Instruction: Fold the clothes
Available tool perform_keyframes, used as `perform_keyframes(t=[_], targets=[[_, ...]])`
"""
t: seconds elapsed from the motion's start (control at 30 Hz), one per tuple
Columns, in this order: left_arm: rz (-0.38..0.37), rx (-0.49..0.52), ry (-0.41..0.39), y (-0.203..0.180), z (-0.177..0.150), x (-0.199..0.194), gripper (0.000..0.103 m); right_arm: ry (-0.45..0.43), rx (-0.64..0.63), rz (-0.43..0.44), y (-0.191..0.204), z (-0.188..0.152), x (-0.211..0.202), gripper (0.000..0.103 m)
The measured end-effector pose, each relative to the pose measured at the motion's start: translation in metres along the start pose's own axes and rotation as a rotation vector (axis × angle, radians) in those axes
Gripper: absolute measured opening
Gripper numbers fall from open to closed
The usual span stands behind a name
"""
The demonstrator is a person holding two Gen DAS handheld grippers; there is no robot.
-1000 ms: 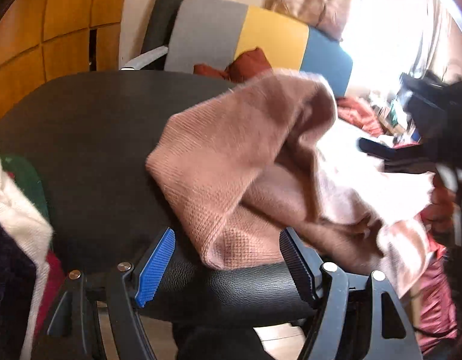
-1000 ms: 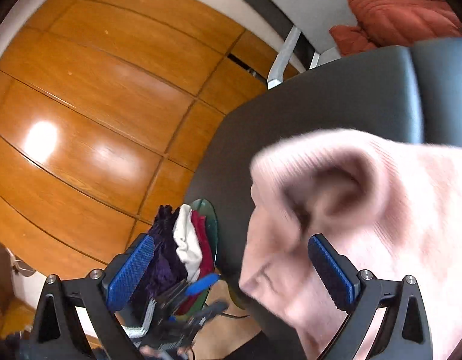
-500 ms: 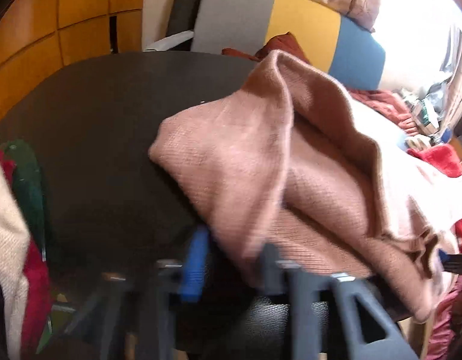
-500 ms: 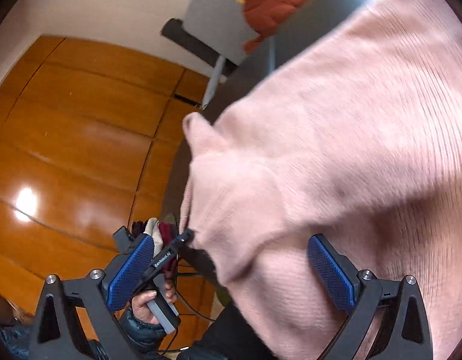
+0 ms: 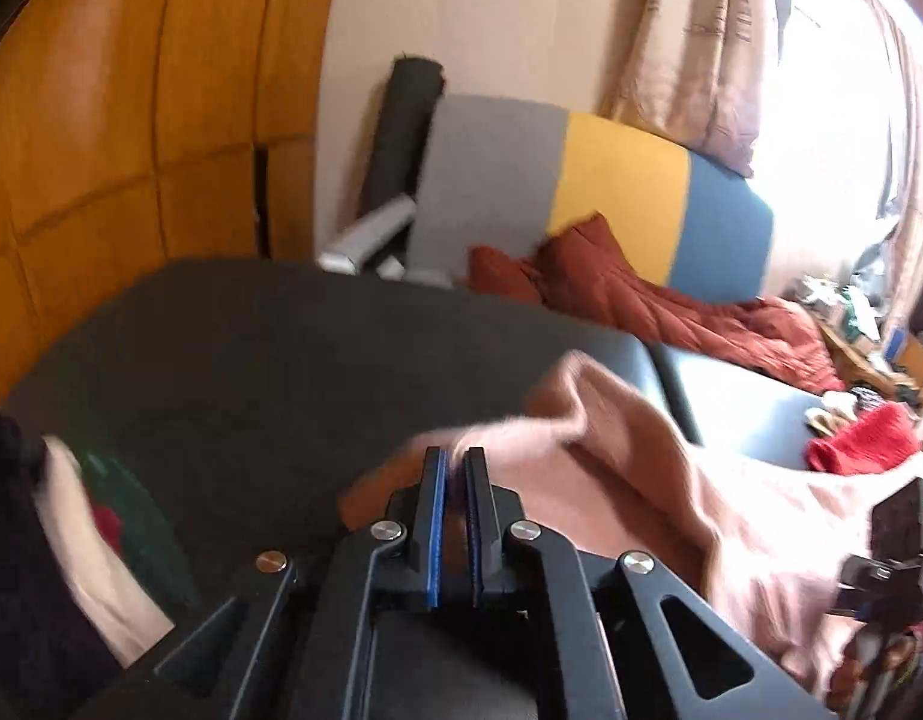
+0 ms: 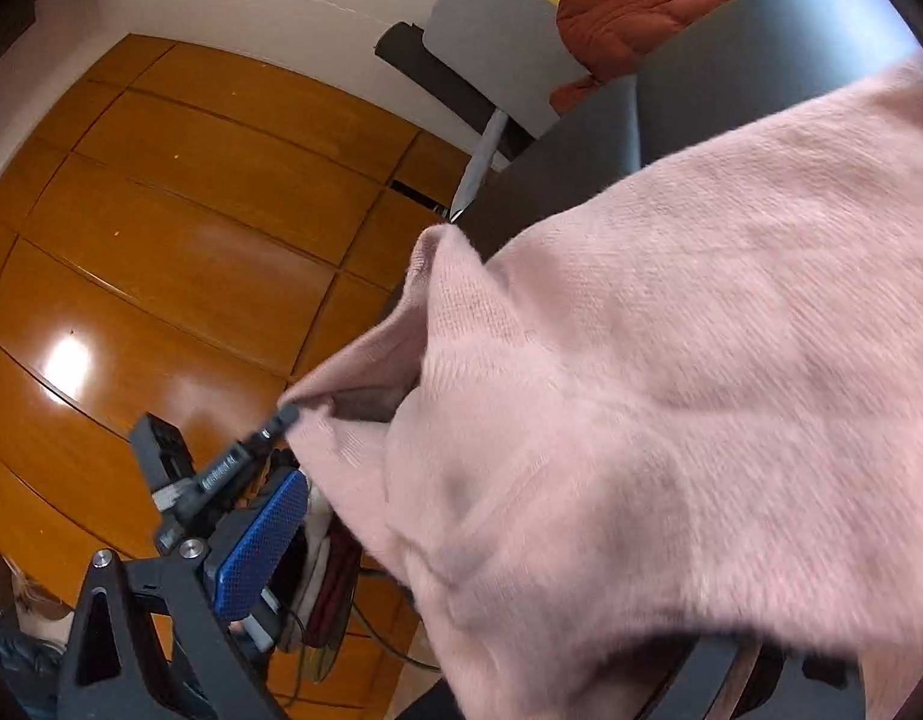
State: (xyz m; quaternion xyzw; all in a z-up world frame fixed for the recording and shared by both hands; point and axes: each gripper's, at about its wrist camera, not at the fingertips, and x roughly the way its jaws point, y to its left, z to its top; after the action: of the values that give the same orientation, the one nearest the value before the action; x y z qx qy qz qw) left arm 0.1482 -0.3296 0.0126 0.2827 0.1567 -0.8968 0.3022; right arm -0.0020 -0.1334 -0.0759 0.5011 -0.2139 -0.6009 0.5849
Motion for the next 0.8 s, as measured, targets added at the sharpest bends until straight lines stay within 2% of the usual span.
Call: perform_keyframes(t=[0.07, 0.13, 0.23, 0.3, 0.37, 0.47, 0.5, 0.6, 0.7, 0.8], targets=[[0.058, 0.022, -0.031, 0.010, 0.019, -0.005, 0.002, 0.031, -0.019, 0.048, 0.004, 0.011, 0.006, 0.103], [0.118, 0.056, -0.054, 0.018, 0.040, -0.005, 0.002, 0.034, -0.044, 0.083, 0.012, 0.037, 0.005, 0.103], [0.216, 0.108, -0.069, 0.021, 0.071, 0.011, 0.002, -0.053, -0.065, 0.109, 0.021, 0.095, -0.009, 0.103], [0.201, 0.122, -0.047, 0.018, 0.082, 0.020, 0.002, -0.168, -0.044, 0.116, 0.023, 0.143, -0.026, 0.103], [0.113, 0.167, -0.012, 0.000, 0.077, 0.021, 0.006, -0.302, 0.022, 0.083, 0.017, 0.185, -0.046, 0.103], [-0.081, 0.271, 0.073, -0.038, 0.046, 0.025, 0.016, -0.381, 0.150, 0.019, -0.003, 0.223, -0.061, 0.103], [-0.139, 0.307, 0.103, -0.052, 0.033, 0.026, 0.017, -0.388, 0.175, -0.007, -0.009, 0.230, -0.064, 0.103], [-0.253, 0.385, 0.203, -0.089, -0.009, 0.039, 0.017, -0.351, 0.115, -0.066, -0.014, 0.221, -0.067, 0.103], [-0.314, 0.411, 0.273, -0.115, -0.031, 0.057, 0.017, -0.293, 0.052, -0.101, -0.015, 0.197, -0.068, 0.103], [-0.347, 0.409, 0.313, -0.132, -0.037, 0.076, 0.017, -0.197, -0.047, -0.166, -0.018, 0.165, -0.068, 0.103]])
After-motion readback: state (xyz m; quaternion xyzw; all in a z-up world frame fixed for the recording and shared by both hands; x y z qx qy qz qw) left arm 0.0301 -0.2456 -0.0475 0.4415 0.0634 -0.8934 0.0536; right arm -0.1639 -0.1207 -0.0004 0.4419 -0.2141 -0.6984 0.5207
